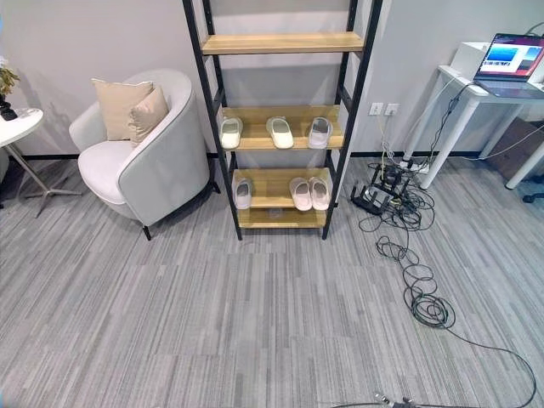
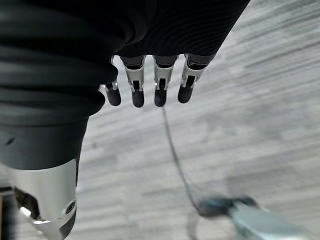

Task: Arrange the slippers neatly on the shoe rack.

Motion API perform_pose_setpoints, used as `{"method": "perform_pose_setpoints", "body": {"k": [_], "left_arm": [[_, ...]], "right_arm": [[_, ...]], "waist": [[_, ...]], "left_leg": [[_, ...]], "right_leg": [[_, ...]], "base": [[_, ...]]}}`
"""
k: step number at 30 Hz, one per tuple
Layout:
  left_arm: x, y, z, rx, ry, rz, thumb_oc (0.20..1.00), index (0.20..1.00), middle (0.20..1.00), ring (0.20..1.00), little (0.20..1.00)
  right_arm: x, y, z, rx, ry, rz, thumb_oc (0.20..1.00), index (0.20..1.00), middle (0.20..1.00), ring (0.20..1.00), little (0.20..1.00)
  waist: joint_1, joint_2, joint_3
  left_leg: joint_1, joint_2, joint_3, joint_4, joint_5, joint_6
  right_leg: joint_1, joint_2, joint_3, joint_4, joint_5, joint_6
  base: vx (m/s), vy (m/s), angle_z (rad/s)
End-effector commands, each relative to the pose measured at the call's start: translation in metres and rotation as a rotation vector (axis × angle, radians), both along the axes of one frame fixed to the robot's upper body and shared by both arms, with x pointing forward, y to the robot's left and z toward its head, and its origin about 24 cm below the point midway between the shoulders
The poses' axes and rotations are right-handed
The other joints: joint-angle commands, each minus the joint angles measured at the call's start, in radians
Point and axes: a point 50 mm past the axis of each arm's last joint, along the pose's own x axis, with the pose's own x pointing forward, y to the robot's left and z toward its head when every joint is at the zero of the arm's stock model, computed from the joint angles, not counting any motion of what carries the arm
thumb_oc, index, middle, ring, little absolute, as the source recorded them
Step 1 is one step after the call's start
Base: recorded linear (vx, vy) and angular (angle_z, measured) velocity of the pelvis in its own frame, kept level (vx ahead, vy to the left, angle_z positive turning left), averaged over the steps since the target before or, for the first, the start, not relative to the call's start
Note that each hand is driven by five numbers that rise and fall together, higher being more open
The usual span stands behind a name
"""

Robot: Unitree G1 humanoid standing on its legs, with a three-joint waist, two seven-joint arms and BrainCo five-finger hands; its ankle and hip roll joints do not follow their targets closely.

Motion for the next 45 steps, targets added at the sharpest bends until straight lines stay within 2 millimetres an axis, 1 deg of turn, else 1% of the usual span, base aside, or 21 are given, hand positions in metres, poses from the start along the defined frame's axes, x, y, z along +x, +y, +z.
{"method": "perform_pose_setpoints", "body": {"k": [1,8,11,13,16,18,19,20,21,22,25,26,28,29,33,36,37,39,41,43,45], "left_arm": [[0.031,0.002,0.003,0.033,-0.041,-0.1,1.0,1.0,1.0,1.0,1.0],[0.062,-0.001,0.01,0.052,-0.137,-0.21,1.0,1.0,1.0,1.0,1.0],[0.092,-0.004,0.019,0.081,-0.224,-0.329,1.0,1.0,1.0,1.0,1.0],[0.107,-0.007,0.024,0.121,-0.253,-0.422,1.0,1.0,1.0,1.0,1.0],[0.103,-0.004,0.024,0.138,-0.236,-0.447,1.0,1.0,1.0,1.0,1.0],[0.068,0.005,0.013,0.145,-0.095,-0.4,1.0,1.0,1.0,1.0,1.0],[0.045,0.01,0.009,0.14,-0.016,-0.358,1.0,1.0,1.0,1.0,1.0],[0.045,0.01,0.009,0.14,-0.016,-0.358,1.0,1.0,1.0,1.0,1.0],[0.041,0.008,0.007,0.133,0.001,-0.361,1.0,1.0,1.0,1.0,1.0],[0.041,0.008,0.007,0.137,0.003,-0.366,1.0,1.0,1.0,1.0,1.0],[0.05,0.005,0.009,0.14,-0.019,-0.421,1.0,1.0,1.0,1.0,1.0],[0.058,0.004,0.01,0.12,-0.046,-0.427,1.0,1.0,1.0,1.0,1.0],[0.07,0.002,0.013,0.103,-0.104,-0.445,1.0,1.0,1.0,1.0,1.0],[0.083,0.001,0.017,0.111,-0.16,-0.451,1.0,1.0,1.0,1.0,1.0],[0.099,0.0,0.024,0.127,-0.241,-0.426,1.0,1.0,1.0,1.0,1.0],[0.1,-0.009,0.023,0.122,-0.242,-0.471,1.0,1.0,1.0,1.0,1.0],[0.107,-0.016,0.024,0.137,-0.253,-0.522,1.0,1.0,1.0,1.0,1.0],[0.1,-0.018,0.019,0.147,-0.215,-0.525,1.0,1.0,1.0,1.0,1.0],[0.092,-0.023,0.015,0.141,-0.182,-0.526,1.0,1.0,1.0,1.0,1.0],[0.088,-0.025,0.012,0.143,-0.161,-0.542,1.0,1.0,1.0,1.0,1.0],[0.075,-0.023,0.008,0.143,-0.12,-0.504,1.0,1.0,1.0,1.0,1.0]], "right_arm": [[0.013,0.003,0.0,0.003,-0.017,0.044,1.0,1.0,1.0,1.0,1.0],[0.027,0.016,-0.002,0.034,-0.034,0.14,1.0,1.0,1.0,1.0,1.0],[0.041,0.018,0.001,0.029,-0.077,0.186,1.0,1.0,1.0,1.0,1.0],[0.056,0.017,0.006,0.011,-0.12,0.206,1.0,1.0,1.0,1.0,1.0],[0.056,0.014,0.007,-0.006,-0.106,0.247,1.0,1.0,1.0,1.0,1.0],[0.061,0.019,0.006,-0.015,-0.108,0.27,1.0,1.0,1.0,1.0,1.0],[0.059,0.024,0.004,0.005,-0.114,0.239,1.0,1.0,1.0,1.0,1.0],[0.059,0.024,0.004,0.005,-0.114,0.239,1.0,1.0,1.0,1.0,1.0],[0.066,0.027,0.006,0.009,-0.14,0.25,1.0,1.0,1.0,1.0,1.0],[0.069,0.029,0.007,0.013,-0.152,0.258,1.0,1.0,1.0,1.0,1.0],[0.074,0.033,0.008,0.016,-0.18,0.256,1.0,1.0,1.0,1.0,1.0],[0.075,0.035,0.008,0.022,-0.186,0.274,1.0,1.0,1.0,1.0,1.0],[0.077,0.03,0.01,0.013,-0.187,0.293,1.0,1.0,1.0,1.0,1.0],[0.076,0.026,0.011,0.004,-0.185,0.29,1.0,1.0,1.0,1.0,1.0],[0.063,0.018,0.01,-0.005,-0.169,0.225,1.0,1.0,1.0,1.0,1.0],[0.049,0.011,0.008,-0.017,-0.133,0.176,1.0,1.0,1.0,1.0,1.0],[0.06,0.003,0.014,-0.055,-0.176,0.158,1.0,1.0,1.0,1.0,1.0],[0.069,-0.003,0.02,-0.101,-0.209,0.159,1.0,1.0,1.0,1.0,1.0],[0.073,-0.007,0.023,-0.134,-0.219,0.179,1.0,1.0,1.0,1.0,1.0],[0.082,-0.009,0.028,-0.157,-0.249,0.189,1.0,1.0,1.0,1.0,1.0],[0.089,-0.006,0.03,-0.179,-0.266,0.243,1.0,1.0,1.0,1.0,1.0]], "waist": [[0.015,-0.04,0.012],[0.018,-0.047,0.046],[0.019,-0.053,0.095],[0.021,-0.054,0.139],[0.054,-0.064,0.148],[0.083,-0.073,0.115],[0.073,-0.084,0.108],[0.074,-0.085,0.107],[0.065,-0.078,0.125],[0.056,-0.067,0.139],[0.029,-0.034,0.168],[0.012,-0.032,0.168],[-0.01,-0.03,0.18],[-0.034,-0.033,0.171],[-0.053,-0.024,0.154],[-0.053,-0.014,0.124],[-0.046,-0.029,0.146],[-0.026,-0.05,0.158],[-0.012,-0.061,0.157],[0.001,-0.064,0.155],[0.015,-0.054,0.146]], "left_leg": [[0.042,0.045,-0.042,0.011,-0.095,-0.058],[0.034,0.064,-0.053,0.011,-0.088,-0.066],[-0.053,0.073,-0.038,0.162,-0.108,-0.091],[-0.151,0.069,0.003,0.31,-0.055,-0.109],[-0.282,0.043,0.022,0.291,-0.049,-0.091],[-0.317,0.007,-0.021,0.213,-0.01,-0.072],[-0.276,-0.012,0.002,0.225,-0.049,-0.033],[-0.276,-0.012,0.004,0.226,-0.05,-0.033],[-0.24,-0.018,0.02,0.227,-0.078,-0.003],[-0.221,-0.012,0.023,0.229,-0.088,0.009],[-0.128,0.006,0.033,0.216,-0.129,0.026],[-0.073,0.007,0.045,0.197,-0.157,0.02],[-0.023,0.012,0.044,0.19,-0.188,0.01],[0.015,0.013,0.037,0.182,-0.207,-0.002],[0.06,0.031,0.021,0.192,-0.218,-0.021],[0.074,0.081,0.011,0.227,-0.177,-0.067],[-0.04,0.128,0.022,0.428,-0.054,-0.105],[-0.095,0.132,0.042,0.458,-0.085,-0.089],[-0.112,0.096,0.045,0.366,-0.147,-0.071],[-0.154,0.059,0.068,0.306,-0.13,-0.069],[-0.124,0.036,0.038,0.228,-0.114,-0.065]], "right_leg": [[0.036,-0.08,-0.008,0.01,-0.035,0.108],[0.029,-0.068,-0.009,0.022,-0.037,0.096],[-0.006,-0.064,-0.011,0.103,-0.089,0.066],[0.0,-0.073,-0.025,0.127,-0.102,0.054],[0.02,-0.086,-0.022,0.125,-0.114,0.066],[0.044,-0.104,0.009,0.138,-0.115,0.103],[-0.014,-0.146,0.022,0.285,-0.049,0.14],[-0.015,-0.146,0.024,0.286,-0.05,0.14],[-0.087,-0.192,0.011,0.457,0.089,0.165],[-0.12,-0.198,0.01,0.534,0.122,0.16],[-0.219,-0.209,-0.033,0.639,0.093,0.133],[-0.244,-0.216,-0.091,0.533,0.047,0.124],[-0.261,-0.209,-0.123,0.404,0.039,0.133],[-0.283,-0.191,-0.091,0.294,0.053,0.149],[-0.272,-0.143,-0.034,0.258,0.062,0.146],[-0.213,-0.082,-0.035,0.23,0.013,0.1],[-0.177,-0.066,-0.046,0.229,-0.019,0.059],[-0.156,-0.063,-0.048,0.227,-0.042,0.047],[-0.133,-0.074,-0.051,0.21,-0.049,0.057],[-0.104,-0.077,-0.061,0.186,-0.056,0.066],[-0.097,-0.061,-0.042,0.204,-0.064,0.068]], "base": [[0.01,-0.035,0.01],[0.0,-0.074,0.07],[-0.03,-0.071,0.22],[0.03,0.016,0.36],[0.23,0.098,0.28],[0.61,0.431,-0.24],[0.44,0.394,-0.77],[0.42,0.419,-0.82],[0.2,0.226,-0.58],[0.3,0.303,-0.24],[0.31,0.17,-0.01],[0.39,0.012,-0.06],[0.41,-0.103,-0.34],[0.33,-0.113,-0.06],[0.36,-0.194,0.29],[0.28,-0.317,0.28],[0.11,-0.294,0.03],[0.1,-0.239,-0.26],[0.14,-0.083,-0.47],[0.09,0.024,-0.13],[0.11,0.099,0.02]]}}
